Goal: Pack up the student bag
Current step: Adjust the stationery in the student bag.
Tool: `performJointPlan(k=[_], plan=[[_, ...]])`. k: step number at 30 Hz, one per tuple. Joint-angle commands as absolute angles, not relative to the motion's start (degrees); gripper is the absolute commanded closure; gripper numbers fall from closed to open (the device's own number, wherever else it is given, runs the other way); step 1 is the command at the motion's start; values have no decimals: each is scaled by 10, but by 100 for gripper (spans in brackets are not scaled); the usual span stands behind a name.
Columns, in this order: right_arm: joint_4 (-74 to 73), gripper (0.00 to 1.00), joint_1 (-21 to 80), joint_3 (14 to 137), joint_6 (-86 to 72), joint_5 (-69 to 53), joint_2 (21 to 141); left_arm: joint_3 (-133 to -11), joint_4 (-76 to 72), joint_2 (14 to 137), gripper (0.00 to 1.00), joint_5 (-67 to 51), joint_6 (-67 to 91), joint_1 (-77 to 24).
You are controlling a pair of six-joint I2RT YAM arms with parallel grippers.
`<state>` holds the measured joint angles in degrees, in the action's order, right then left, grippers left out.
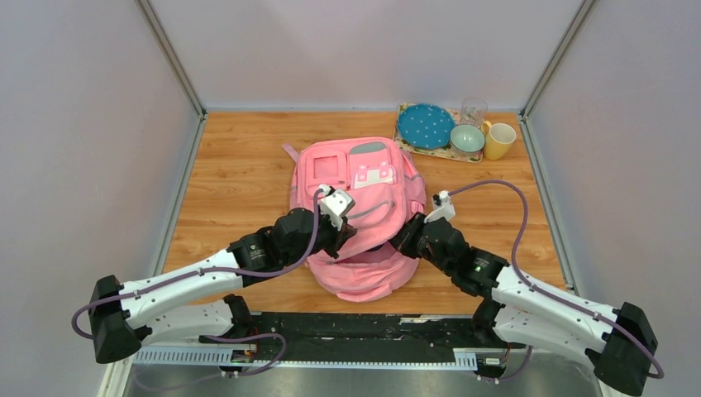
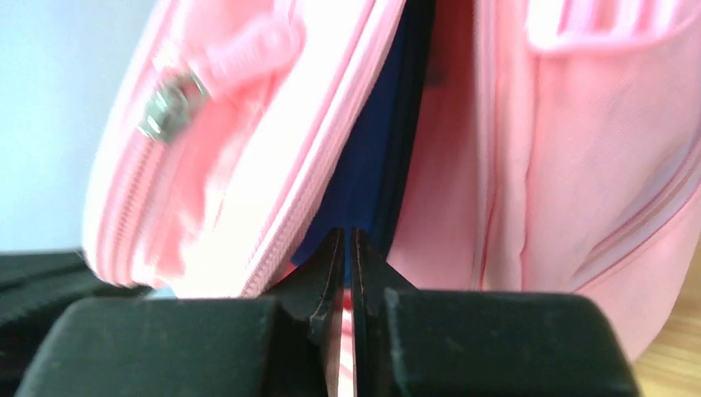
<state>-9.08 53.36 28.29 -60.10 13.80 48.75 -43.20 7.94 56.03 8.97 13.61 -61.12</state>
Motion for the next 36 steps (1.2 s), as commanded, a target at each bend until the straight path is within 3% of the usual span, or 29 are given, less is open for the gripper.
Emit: performJointPlan(k=[1,9,13,26,30,36], plan=[[-97,90,521,312,-649,250,473,-461,30,550,100,69,159,-614],[-94,70,523,225,-673,140,341,-443,25,539,100,76,171,-613],[-95,69,528,211,-666,93,309,-444,13,542,100,72,176,-613],[-17,71,568,269,-660,75,474,-461,18,539,100,82,170,-613],[-50,68,559,321,-650,152,541,-459,17,534,100,83,172,-613],[-78,60,490,339,-641,173,516,-463,33,527,100,96,169,-613]])
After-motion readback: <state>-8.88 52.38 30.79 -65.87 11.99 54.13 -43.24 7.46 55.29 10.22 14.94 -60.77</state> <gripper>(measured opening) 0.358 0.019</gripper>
